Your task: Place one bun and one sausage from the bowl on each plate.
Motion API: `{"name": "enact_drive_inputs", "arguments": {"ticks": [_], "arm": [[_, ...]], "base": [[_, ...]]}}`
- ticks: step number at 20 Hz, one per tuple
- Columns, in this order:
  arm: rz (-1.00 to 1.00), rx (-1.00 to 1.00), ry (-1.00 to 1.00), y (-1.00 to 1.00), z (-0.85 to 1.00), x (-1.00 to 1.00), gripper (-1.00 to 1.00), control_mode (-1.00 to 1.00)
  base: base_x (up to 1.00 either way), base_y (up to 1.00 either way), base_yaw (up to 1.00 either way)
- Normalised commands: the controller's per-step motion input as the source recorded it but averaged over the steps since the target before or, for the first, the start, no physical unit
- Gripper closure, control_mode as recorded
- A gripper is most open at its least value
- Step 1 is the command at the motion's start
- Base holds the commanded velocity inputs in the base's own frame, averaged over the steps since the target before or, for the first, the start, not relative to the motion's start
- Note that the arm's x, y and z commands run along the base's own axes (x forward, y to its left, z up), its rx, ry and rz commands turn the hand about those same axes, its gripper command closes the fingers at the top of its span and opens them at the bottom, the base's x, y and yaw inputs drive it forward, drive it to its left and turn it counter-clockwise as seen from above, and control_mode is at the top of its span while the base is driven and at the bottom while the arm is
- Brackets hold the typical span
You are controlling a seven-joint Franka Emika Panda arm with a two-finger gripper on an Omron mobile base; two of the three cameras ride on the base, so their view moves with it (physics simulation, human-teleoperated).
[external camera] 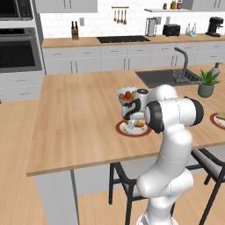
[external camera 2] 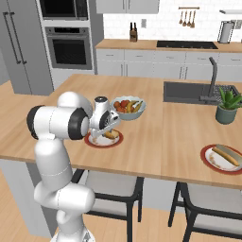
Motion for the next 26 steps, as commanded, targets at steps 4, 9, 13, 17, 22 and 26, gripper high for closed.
{"name": "enact_drive_inputs", "arguments": {"ticks": [4,9,13,17,22,26], "arm": [[0.00,0.00,0.00,0.00,0.00,0.00,-1.00,-1.00],[0.00,0.00,0.00,0.00,0.00,0.00,-1.00,-1.00],[0.00,0.00,0.00,0.00,0.00,0.00,-1.00,-1.00],[0.00,0.00,0.00,0.01,0.09,-0.04,-1.00,-1.00],[0.00,0.00,-0.11,0.08,0.82,-0.43,-1.00,-1.00],[0.00,0.03,-0.02,0.00,1.00,-0.64,-1.00,-1.00]], "base": [[0.00,0.00,0.00],[0.00,0.00,0.00],[0.00,0.00,0.00],[0.00,0.00,0.00],[0.00,0.00,0.00],[0.00,0.00,0.00]]}}
